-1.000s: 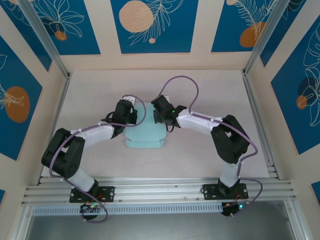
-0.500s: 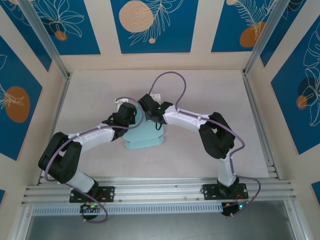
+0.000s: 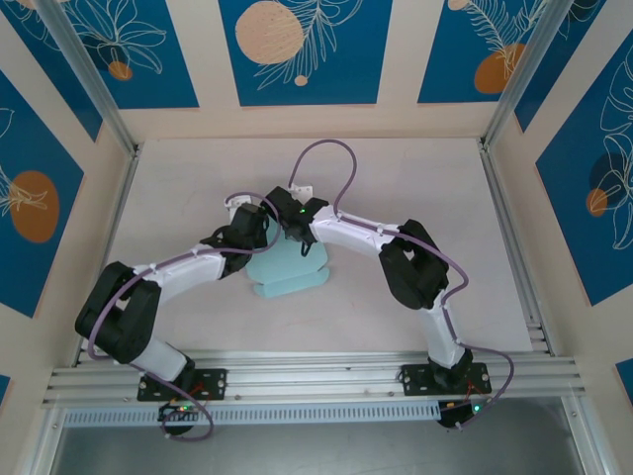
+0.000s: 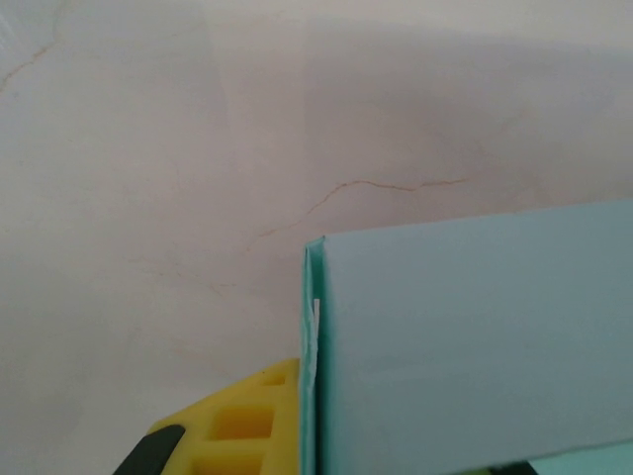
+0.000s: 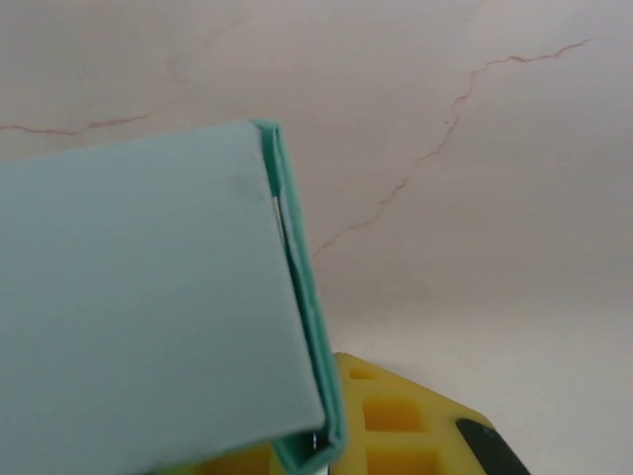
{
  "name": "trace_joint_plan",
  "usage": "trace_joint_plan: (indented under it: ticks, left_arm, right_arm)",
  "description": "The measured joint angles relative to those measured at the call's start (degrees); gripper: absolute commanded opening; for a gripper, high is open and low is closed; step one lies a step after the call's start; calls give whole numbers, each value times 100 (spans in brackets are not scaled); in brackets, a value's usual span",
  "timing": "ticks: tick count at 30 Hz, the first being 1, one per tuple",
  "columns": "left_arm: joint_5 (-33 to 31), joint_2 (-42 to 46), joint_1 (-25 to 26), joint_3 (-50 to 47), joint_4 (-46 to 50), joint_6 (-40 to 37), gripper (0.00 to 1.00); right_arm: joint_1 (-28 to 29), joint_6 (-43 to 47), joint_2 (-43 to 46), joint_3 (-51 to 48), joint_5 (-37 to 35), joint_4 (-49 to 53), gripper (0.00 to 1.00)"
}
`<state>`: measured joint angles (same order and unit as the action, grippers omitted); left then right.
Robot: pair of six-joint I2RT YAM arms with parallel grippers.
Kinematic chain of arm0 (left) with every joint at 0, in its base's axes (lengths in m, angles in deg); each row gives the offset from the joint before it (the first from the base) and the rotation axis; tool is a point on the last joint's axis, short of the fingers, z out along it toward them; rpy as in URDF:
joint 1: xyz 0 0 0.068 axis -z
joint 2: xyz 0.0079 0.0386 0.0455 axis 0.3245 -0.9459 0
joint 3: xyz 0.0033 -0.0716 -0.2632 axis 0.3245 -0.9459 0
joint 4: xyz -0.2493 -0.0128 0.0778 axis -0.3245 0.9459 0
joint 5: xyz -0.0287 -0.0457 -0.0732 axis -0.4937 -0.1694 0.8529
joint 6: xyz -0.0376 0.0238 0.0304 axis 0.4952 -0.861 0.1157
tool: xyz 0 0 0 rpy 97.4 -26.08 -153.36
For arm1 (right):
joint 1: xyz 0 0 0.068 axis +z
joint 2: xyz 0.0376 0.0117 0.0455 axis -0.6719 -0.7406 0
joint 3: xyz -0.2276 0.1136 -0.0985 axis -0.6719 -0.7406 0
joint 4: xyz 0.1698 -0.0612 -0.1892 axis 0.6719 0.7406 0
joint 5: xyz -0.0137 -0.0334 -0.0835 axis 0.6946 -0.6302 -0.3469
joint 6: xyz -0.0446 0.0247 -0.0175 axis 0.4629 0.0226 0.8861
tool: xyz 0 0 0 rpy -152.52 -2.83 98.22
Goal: Fold the paper box
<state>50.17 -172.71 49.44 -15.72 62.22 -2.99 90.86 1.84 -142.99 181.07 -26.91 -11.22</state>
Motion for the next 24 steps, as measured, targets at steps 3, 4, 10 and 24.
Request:
trace_joint_plan:
  ticks: [3,4,10,24]
  left_arm:
    - [243,-11,-46,-98,-155,-4,11]
    - [321,-11,-66,-153,-234,-11,15]
    - [756,-11,-181,-374,-732,-28,28]
    - [1019,-205,-223,-472,-931,-42,42]
  right_arm:
    - [0,24,0,55,22,164,0]
    - [0,35,0,70,46,221,0]
    - [-55,-4,-63,81,179,649,0]
    - [-184,-111,-103,146,400,859,0]
